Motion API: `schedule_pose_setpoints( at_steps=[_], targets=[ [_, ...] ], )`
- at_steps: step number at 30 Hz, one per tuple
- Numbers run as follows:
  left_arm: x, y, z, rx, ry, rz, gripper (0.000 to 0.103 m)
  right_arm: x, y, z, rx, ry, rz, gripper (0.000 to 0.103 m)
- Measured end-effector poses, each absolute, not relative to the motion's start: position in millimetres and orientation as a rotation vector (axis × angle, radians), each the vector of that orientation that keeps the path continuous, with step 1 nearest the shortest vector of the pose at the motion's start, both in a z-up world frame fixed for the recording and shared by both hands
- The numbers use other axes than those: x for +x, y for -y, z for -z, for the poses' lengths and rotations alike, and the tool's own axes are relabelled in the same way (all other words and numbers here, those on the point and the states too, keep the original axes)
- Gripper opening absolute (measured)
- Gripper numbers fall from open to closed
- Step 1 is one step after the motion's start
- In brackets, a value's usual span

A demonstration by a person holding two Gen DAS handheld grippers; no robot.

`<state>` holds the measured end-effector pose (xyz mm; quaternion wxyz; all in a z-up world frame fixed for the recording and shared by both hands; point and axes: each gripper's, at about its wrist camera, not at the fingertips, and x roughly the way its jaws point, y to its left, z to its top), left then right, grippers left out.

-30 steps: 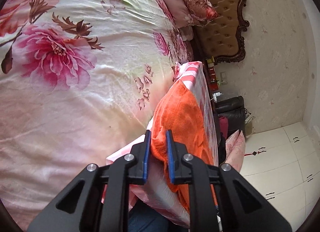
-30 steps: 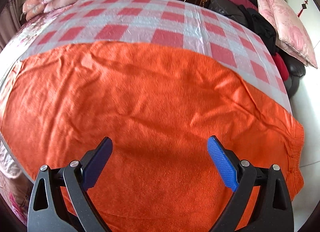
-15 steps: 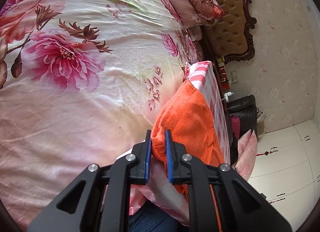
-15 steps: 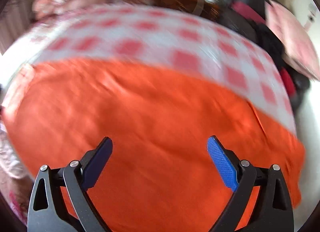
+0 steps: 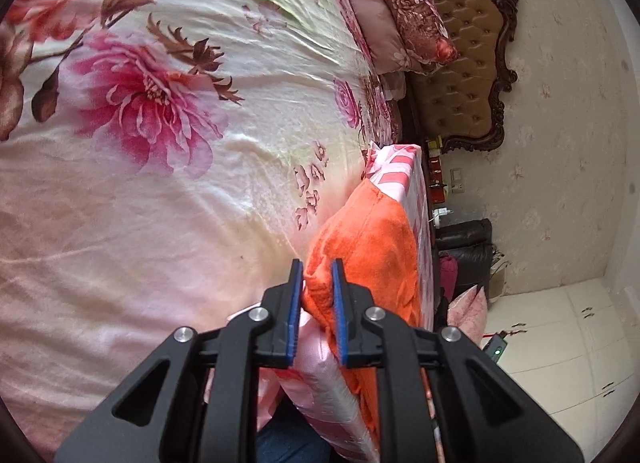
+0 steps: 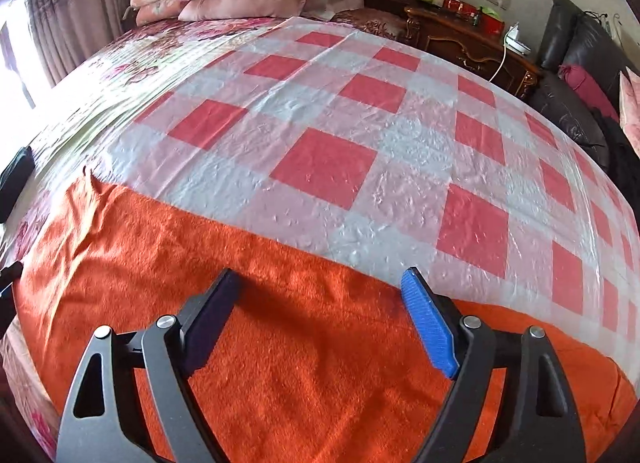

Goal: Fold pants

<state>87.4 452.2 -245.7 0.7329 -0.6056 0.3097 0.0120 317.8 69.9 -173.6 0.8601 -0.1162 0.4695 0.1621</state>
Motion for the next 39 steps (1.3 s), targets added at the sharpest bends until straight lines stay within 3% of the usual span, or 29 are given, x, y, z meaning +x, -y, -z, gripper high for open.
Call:
schedule_pose_setpoints(
  at_steps=[1, 2, 11, 13, 15, 17, 23, 29, 34, 39],
  targets=[
    [85, -455, 251, -1.379, -0.669, -0.020, 0.028, 318, -70, 174, -0.248, -0.977, -0.335, 0.086],
    [80, -458, 259, -1.437, -0.648, -0.010, 0.041, 319, -70, 175, -0.249, -0.972, -0.333, 0.087],
    [77, -447, 289, -1.627, -0.585, 0.167, 0.045, 319, -67, 175, -0.221, -0.979, -0.318, 0.089],
    [83, -443, 290, -1.638, -0.586, 0.201, 0.043, 314, -67, 172, -0.201, -0.988, -0.331, 0.084],
    [86, -443, 286, -1.608, -0.590, 0.196, 0.019, 303, -66, 165, -0.181, -0.981, -0.352, 0.084],
    [89, -445, 279, -1.562, -0.593, 0.171, 0.018, 292, -69, 164, -0.193, -0.991, -0.350, 0.083],
    [98, -439, 214, -1.181, -0.679, -0.027, 0.012, 282, -74, 171, -0.244, -1.017, -0.337, 0.080],
    [120, -393, 122, -0.668, -0.724, -0.190, 0.011, 282, -33, 146, 0.089, -1.124, -0.486, 0.084],
    [162, -288, 42, -0.112, -0.689, -0.228, 0.011, 286, 16, 146, 0.464, -1.278, -0.629, 0.085],
    [183, -138, 21, 0.327, -0.606, -0.054, 0.011, 281, 80, 141, 0.675, -1.274, -0.642, 0.089]
  ],
)
